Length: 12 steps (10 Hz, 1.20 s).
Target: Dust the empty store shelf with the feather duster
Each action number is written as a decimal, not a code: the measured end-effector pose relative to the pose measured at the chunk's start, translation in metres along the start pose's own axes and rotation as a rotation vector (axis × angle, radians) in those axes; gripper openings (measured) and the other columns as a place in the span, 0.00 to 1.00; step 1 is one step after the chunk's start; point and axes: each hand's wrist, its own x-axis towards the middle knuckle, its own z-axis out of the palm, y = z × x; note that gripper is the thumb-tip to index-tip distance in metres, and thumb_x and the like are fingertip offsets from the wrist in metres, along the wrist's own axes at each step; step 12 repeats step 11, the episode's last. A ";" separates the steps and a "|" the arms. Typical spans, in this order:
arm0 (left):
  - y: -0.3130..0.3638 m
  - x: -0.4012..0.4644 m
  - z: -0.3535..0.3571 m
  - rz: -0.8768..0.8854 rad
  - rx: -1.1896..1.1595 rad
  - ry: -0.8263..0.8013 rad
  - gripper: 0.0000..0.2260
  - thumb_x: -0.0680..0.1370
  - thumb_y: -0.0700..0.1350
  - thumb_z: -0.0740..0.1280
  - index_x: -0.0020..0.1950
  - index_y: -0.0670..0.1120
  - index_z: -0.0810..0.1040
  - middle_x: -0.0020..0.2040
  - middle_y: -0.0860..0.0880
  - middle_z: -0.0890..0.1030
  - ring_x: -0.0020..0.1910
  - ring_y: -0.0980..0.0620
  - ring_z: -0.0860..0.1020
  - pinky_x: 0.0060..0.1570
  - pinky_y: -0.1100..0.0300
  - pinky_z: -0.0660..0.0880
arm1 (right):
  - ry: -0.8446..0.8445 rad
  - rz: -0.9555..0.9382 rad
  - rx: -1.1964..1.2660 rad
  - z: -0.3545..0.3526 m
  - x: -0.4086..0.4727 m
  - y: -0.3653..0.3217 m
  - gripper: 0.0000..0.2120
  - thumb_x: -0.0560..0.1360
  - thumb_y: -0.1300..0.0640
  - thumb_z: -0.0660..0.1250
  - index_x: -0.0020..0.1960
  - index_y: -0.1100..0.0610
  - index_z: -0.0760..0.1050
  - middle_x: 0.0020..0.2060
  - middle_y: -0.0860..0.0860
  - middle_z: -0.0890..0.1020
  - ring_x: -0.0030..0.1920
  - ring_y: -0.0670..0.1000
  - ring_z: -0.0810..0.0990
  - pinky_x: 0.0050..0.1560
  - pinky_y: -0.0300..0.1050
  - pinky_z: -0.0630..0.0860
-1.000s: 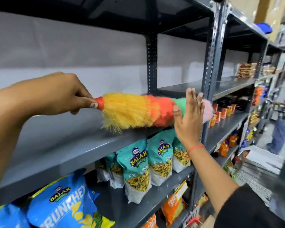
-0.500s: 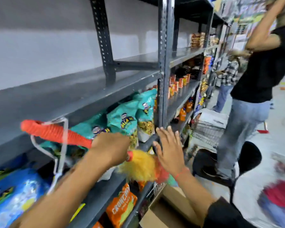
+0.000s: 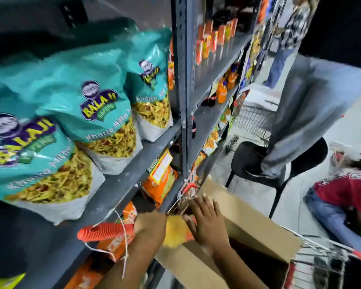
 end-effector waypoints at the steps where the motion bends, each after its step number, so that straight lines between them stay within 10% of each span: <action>1: 0.018 0.034 0.028 0.020 0.024 -0.048 0.16 0.80 0.36 0.54 0.66 0.42 0.74 0.66 0.44 0.77 0.64 0.43 0.76 0.61 0.53 0.73 | -0.039 0.027 0.026 0.034 -0.007 0.021 0.25 0.81 0.42 0.44 0.63 0.57 0.70 0.57 0.58 0.79 0.64 0.58 0.67 0.68 0.51 0.48; 9: 0.033 0.168 0.140 0.086 0.185 -0.170 0.18 0.79 0.34 0.57 0.67 0.45 0.73 0.67 0.46 0.75 0.66 0.44 0.73 0.62 0.55 0.70 | -0.265 0.162 -0.096 0.138 -0.031 0.069 0.25 0.74 0.47 0.53 0.61 0.61 0.75 0.61 0.62 0.76 0.65 0.62 0.68 0.64 0.57 0.56; 12: 0.028 0.153 0.127 0.151 0.100 0.044 0.24 0.81 0.38 0.52 0.76 0.36 0.52 0.76 0.38 0.58 0.74 0.39 0.58 0.74 0.49 0.55 | -0.159 0.150 -0.109 0.116 -0.018 0.060 0.26 0.75 0.47 0.52 0.61 0.62 0.74 0.60 0.64 0.76 0.62 0.64 0.72 0.63 0.57 0.56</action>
